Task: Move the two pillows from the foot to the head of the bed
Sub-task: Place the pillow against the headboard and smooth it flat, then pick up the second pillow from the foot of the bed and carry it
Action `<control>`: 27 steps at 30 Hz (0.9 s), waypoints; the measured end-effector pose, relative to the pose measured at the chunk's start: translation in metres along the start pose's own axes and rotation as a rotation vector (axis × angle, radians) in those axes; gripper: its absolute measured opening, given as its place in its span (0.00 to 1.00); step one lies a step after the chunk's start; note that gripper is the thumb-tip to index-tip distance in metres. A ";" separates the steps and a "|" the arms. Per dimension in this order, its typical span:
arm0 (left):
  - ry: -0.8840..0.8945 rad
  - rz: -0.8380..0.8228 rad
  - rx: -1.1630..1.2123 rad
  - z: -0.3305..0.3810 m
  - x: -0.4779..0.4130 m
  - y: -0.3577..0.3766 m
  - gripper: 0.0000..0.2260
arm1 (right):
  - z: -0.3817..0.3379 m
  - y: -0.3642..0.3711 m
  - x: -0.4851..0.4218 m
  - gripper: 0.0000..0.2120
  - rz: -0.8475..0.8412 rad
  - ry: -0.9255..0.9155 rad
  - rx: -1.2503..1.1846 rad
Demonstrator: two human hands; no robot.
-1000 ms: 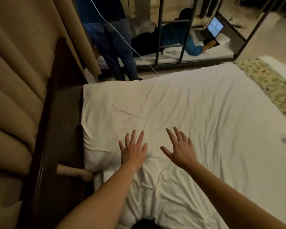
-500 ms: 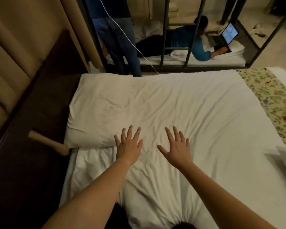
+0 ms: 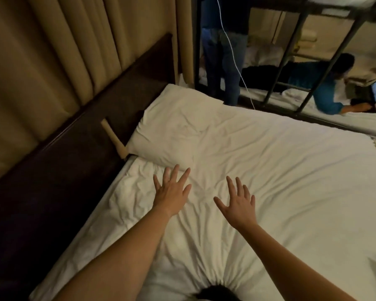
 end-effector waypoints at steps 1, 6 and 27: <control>0.002 0.015 0.006 -0.008 0.006 -0.004 0.26 | -0.007 0.003 0.004 0.42 0.003 -0.009 0.007; -0.007 0.053 0.053 -0.064 0.050 -0.014 0.26 | -0.054 0.031 0.028 0.43 0.025 -0.044 0.022; 0.137 -0.074 -0.014 -0.144 0.307 -0.094 0.26 | -0.158 0.020 0.322 0.42 0.085 0.103 -0.005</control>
Point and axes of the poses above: each hand's wrist, its own x-axis away from the middle knuckle, its own y-axis out of the palm, z = x × y, the point moved 4 cm from there along -x, towards the middle knuckle, and after that the axes turned 4 degrees about z, right-handed, at the moved point
